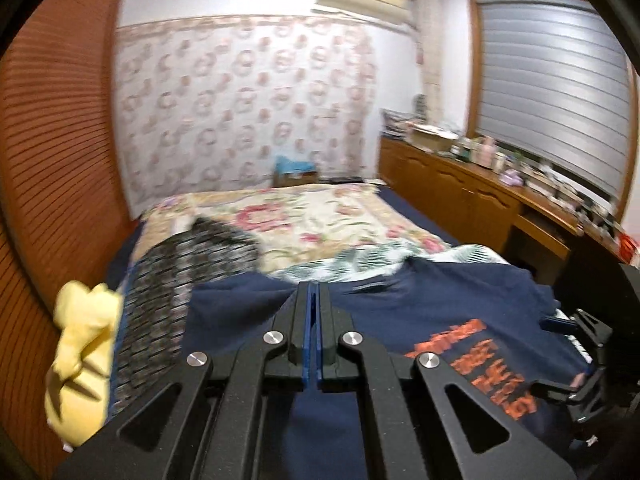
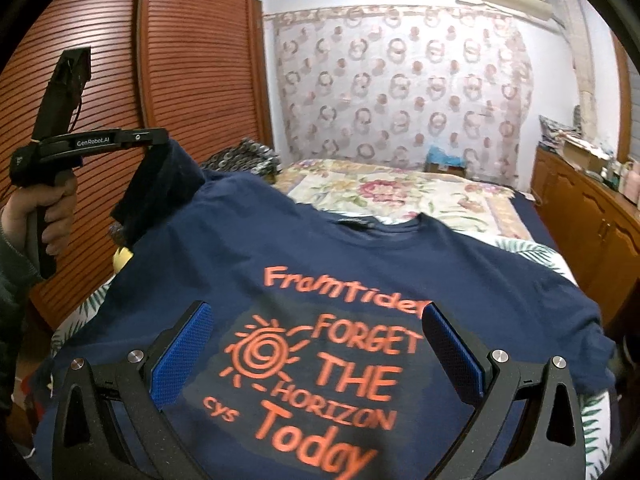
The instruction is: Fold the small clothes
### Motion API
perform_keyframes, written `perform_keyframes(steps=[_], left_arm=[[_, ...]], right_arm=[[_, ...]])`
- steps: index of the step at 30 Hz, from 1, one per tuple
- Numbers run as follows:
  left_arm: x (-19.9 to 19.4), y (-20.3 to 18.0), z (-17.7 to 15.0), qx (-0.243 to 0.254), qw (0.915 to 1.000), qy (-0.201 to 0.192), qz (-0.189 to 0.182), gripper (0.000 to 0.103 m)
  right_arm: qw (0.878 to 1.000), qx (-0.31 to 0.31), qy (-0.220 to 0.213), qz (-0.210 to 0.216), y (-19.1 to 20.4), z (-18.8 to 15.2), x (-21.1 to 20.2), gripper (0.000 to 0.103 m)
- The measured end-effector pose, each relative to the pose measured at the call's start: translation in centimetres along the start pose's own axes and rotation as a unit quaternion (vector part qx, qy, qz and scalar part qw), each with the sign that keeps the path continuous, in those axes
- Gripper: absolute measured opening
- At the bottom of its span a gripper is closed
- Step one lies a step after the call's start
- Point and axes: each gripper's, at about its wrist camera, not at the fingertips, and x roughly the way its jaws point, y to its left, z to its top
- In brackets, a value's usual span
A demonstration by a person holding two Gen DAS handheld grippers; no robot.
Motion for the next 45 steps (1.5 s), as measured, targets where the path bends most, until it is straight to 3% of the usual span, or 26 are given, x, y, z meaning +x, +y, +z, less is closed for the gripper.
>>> perform_keyframes(steps=[7,11,16,18,19,24,29,30,34,39,45], left_arm=[[2.4,-7.3,1.1,0.048,0.9967,0.03,-0.058,0.003],[2.5,-7.9,0.6,0.053,0.9959,0.033,-0.065,0.039],[1.8,-6.6,-0.3,0.05,0.997,0.032,-0.05,0.056],[1.2,-5.5,-1.0,0.044,0.9979,0.027,-0.041,0.076],[1.0,-5.3,-1.3,0.041,0.9982,0.024,-0.037,0.078],[-0.7,-2.6,-3.4,0.019,0.9995,0.021,-0.009,0.08],[-2.2,-0.2,-5.7,0.001,0.9996,0.021,0.019,0.081],[-2.5,0.2,-6.2,0.001,0.9995,0.022,0.023,0.085],[-3.5,1.5,-8.0,-0.01,0.9989,0.023,0.038,0.086],[-4.0,2.5,-10.1,-0.029,0.9977,0.026,0.055,0.086],[-3.6,2.7,-11.2,-0.039,0.9967,0.041,0.059,0.086]], right_arm=[[1.0,0.023,-0.006,-0.02,0.0,-1.0,-0.7,0.103],[0.999,0.034,-0.002,-0.026,0.4,-1.2,-0.2,0.103],[0.999,0.032,0.001,-0.028,0.9,-0.9,-0.2,0.103],[0.999,0.029,0.003,-0.02,1.1,-0.6,-0.1,0.103],[1.0,0.023,0.004,-0.015,1.2,-0.5,-0.1,0.103],[1.0,-0.003,0.007,0.011,2.5,0.4,0.6,0.097],[0.998,-0.028,0.016,0.057,2.9,1.9,2.3,0.078],[0.997,-0.032,0.02,0.065,3.3,2.2,2.8,0.076],[0.993,-0.047,0.036,0.101,3.8,3.4,4.7,0.07],[0.985,-0.067,0.074,0.141,4.7,3.1,8.2,0.063],[0.972,-0.101,0.124,0.171,7.3,3.1,12.4,0.043]])
